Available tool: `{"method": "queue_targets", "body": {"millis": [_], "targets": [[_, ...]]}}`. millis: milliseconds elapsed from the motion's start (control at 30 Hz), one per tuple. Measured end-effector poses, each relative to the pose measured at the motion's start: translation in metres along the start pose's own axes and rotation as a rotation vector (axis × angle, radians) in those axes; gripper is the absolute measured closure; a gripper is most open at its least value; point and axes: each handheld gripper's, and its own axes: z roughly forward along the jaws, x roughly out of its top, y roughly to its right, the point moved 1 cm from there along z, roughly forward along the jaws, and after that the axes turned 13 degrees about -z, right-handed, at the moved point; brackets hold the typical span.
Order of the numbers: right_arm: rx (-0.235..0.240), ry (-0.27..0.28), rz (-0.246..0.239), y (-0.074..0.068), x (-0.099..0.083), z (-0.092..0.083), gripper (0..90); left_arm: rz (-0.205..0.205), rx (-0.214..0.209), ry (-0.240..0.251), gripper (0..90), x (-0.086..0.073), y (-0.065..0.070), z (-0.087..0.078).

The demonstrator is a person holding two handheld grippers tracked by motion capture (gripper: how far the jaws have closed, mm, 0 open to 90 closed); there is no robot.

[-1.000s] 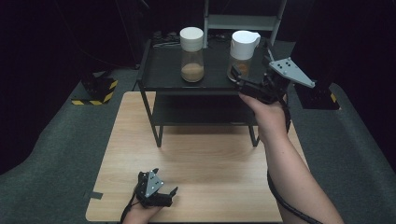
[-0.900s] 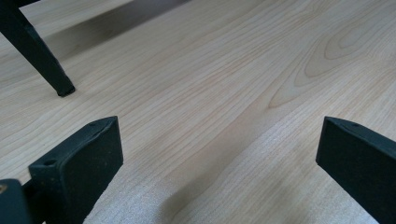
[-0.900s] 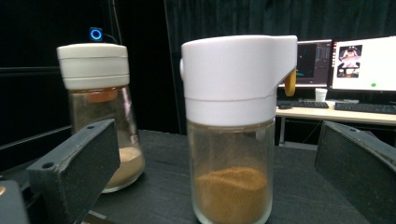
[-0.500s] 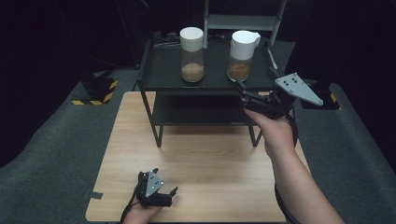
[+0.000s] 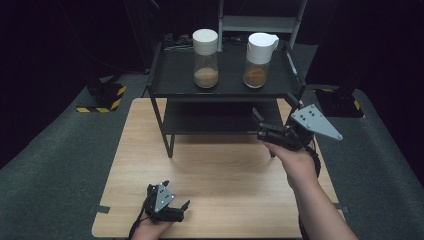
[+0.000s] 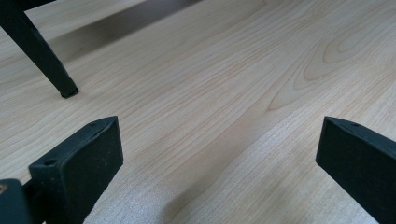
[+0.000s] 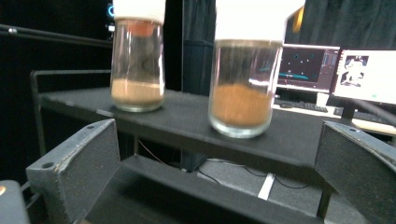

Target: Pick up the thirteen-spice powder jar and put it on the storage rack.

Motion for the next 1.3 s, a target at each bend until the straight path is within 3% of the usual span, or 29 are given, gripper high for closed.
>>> {"method": "queue_targets", "body": {"millis": [467, 1300], "targets": [[0.019, -0.043, -0.001, -0.012, -0.037, -0.019, 0.0, -0.004, -0.009, 0.002, 1.0, -0.001, -0.002, -0.001], [0.046, -0.128, -0.071, -0.026, -0.087, -0.042, 0.0, 0.010, -0.002, 0.004, 1.0, -0.001, 0.000, -0.001]]}}
